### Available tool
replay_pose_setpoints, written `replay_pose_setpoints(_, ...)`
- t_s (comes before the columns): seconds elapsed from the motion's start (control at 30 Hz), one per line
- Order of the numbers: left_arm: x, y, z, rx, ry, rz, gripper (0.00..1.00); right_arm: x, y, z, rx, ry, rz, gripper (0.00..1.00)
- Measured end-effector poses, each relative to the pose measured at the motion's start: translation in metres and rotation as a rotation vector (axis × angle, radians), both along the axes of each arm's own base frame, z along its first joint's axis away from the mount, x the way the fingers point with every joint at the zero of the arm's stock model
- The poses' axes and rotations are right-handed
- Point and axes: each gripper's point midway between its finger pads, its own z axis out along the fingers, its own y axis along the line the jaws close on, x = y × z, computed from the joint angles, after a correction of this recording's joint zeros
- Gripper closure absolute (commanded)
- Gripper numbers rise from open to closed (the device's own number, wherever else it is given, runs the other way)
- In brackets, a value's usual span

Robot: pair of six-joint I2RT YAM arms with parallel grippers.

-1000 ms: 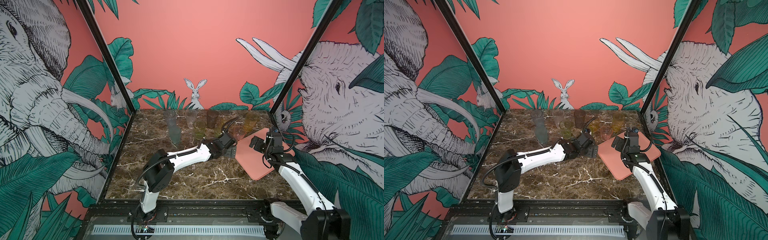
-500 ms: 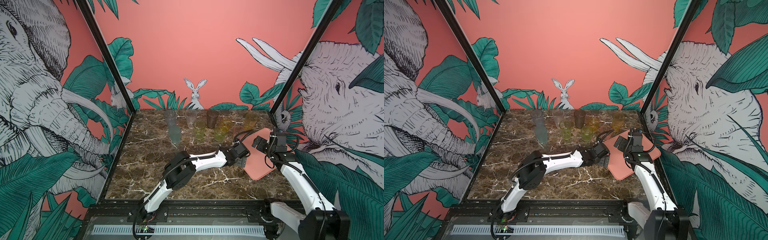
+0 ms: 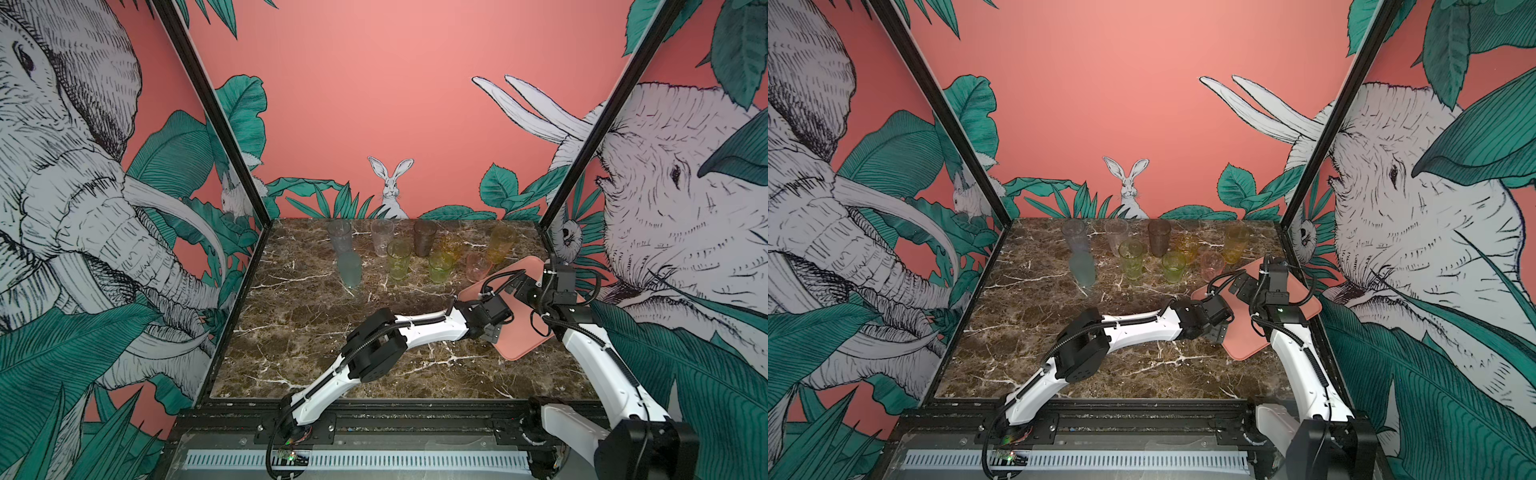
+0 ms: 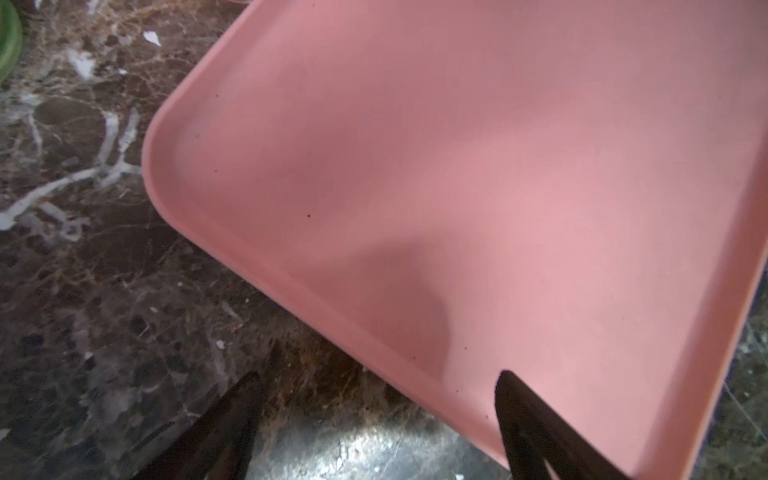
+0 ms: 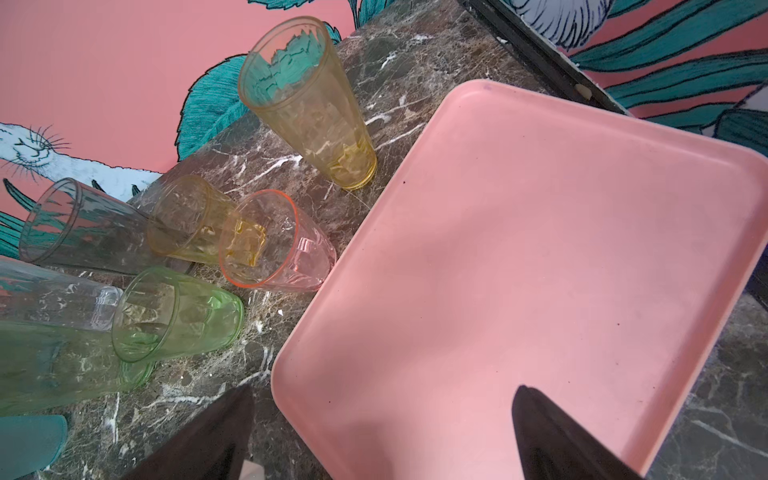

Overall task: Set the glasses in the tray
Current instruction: 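Lower the left gripper onto the pink tray's near edge and grip it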

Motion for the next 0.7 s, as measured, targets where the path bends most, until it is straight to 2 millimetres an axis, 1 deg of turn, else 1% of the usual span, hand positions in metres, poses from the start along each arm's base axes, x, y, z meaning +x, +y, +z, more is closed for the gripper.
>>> replay_pose_setpoints(0.1,0.0,0.0,-0.004,0.014,0.002,-0.003,0.18,0.0,0.001,0.0,0.004,0.0,0.0,0.01)
replay_pose_setpoints(0.23,0.0,0.003,-0.006,0.027,0.006,0.004,0.2,0.0,0.001,0.0,0.01,0.0,0.001,0.01)
replay_pose_setpoints(0.4,0.001,0.002,-0.005,0.037,0.006,0.007,0.21,0.0,0.001,0.0,0.012,-0.001,0.002,0.01)
replay_pose_setpoints(0.53,0.002,0.001,-0.01,0.046,0.007,0.008,0.24,0.0,0.002,0.0,0.014,-0.002,0.004,0.01)
replay_pose_setpoints(0.6,0.001,0.003,-0.013,0.057,0.01,0.007,0.27,0.001,0.002,0.001,0.014,-0.004,0.005,0.01)
replay_pose_setpoints(0.67,0.001,0.004,-0.016,0.064,0.013,0.007,0.32,0.001,0.002,0.0,0.014,-0.004,0.005,0.01)
replay_pose_setpoints(0.7,0.001,0.004,-0.016,0.062,0.013,0.008,0.32,0.001,0.002,0.0,0.014,-0.004,0.005,0.01)
